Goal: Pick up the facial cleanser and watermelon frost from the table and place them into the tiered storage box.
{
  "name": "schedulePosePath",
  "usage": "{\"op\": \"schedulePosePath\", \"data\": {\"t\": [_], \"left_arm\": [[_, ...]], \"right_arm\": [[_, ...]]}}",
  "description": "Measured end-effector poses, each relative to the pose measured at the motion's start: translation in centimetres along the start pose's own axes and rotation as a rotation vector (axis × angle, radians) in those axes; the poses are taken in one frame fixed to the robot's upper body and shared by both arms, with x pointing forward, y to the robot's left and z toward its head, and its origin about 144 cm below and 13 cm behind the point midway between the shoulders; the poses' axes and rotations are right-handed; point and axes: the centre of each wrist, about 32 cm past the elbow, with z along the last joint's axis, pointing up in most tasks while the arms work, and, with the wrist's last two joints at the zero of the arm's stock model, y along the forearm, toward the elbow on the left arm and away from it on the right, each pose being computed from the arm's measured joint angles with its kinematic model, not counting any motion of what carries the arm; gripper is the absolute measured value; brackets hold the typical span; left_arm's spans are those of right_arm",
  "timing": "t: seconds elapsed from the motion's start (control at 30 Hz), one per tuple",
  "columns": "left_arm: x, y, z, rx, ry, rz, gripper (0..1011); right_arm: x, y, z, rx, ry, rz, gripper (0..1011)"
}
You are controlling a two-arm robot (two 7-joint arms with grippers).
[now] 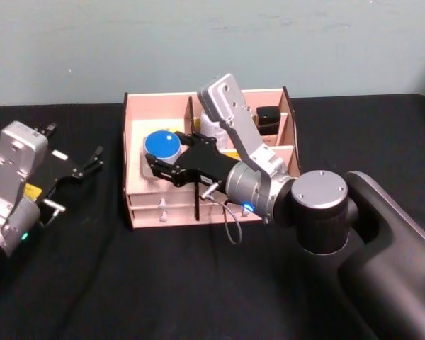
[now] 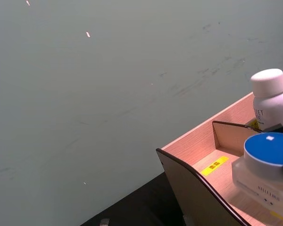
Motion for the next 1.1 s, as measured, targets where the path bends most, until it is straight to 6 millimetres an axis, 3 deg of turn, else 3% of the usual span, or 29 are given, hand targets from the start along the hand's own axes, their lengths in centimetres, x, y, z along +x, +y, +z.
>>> {"op": "schedulePosePath", "data": {"t": [0.33, 0.7, 1.1], "left_arm": [[0.0, 0.0, 0.0, 0.000, 0.000, 0.000, 1010], [0.0, 0.0, 0.0, 0.000, 0.000, 0.000, 1009], [0.0, 0.0, 0.0, 0.000, 0.000, 0.000, 1010]], "right_arm": [[0.0, 0.0, 0.0, 0.000, -0.002, 0.002, 731], [0.0, 0.0, 0.0, 0.001, -0.001, 0.001, 1000], [-0.3, -2.0, 0.7, 0.109, -0.072, -0.039, 1002]]}}
